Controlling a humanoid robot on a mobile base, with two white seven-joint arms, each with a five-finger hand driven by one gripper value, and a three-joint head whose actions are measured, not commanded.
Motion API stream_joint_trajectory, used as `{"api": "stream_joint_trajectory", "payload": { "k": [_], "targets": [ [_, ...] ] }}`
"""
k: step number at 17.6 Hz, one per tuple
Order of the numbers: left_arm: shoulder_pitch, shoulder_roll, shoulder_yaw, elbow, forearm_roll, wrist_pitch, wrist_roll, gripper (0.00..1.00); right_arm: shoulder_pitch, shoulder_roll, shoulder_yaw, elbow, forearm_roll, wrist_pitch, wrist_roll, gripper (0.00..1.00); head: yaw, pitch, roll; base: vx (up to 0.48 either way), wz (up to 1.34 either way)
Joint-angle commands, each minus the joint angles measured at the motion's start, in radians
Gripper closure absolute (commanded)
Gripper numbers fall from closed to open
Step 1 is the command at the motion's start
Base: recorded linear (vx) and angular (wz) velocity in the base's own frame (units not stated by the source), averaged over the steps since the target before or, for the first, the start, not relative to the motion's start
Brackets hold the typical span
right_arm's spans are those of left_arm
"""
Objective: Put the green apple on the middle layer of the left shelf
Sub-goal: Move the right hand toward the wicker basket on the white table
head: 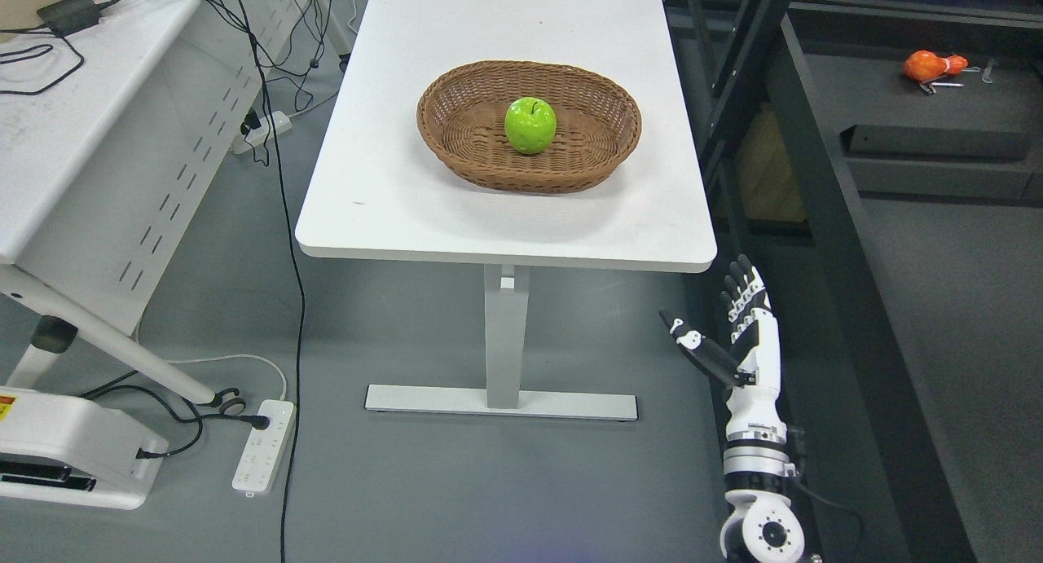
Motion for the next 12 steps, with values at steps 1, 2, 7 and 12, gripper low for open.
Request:
{"api": "stream_joint_trajectory", "payload": {
  "k": [1,2,7,12],
  "targets": [
    [-0.021,0.017,0.000,0.000,0.000,0.000,-0.001,0.00,0.000,-0.017,-0.001,-0.001,0.000,0.000,0.000,0.00,0.0000,0.000,0.000,0.042,0.05],
    [-0.021,0.017,0.000,0.000,0.000,0.000,-0.001,0.00,0.000,-0.017,-0.001,-0.001,-0.003,-0.002,0.001,0.00,0.0000,0.000,0.000,0.028,0.03],
    [-0.021,0.017,0.000,0.000,0.000,0.000,-0.001,0.00,0.006,-0.017,-0.001,-0.005,-0.003,-0.002,0.000,0.00,0.0000,0.000,0.000,0.015,0.01],
    [-0.021,0.017,0.000,0.000,0.001,0.000,-0.001,0.00,-0.047,-0.102,-0.035,-0.007,0.116,-0.021,0.015,0.00,0.0000,0.000,0.000,-0.011,0.00]
  ]
}}
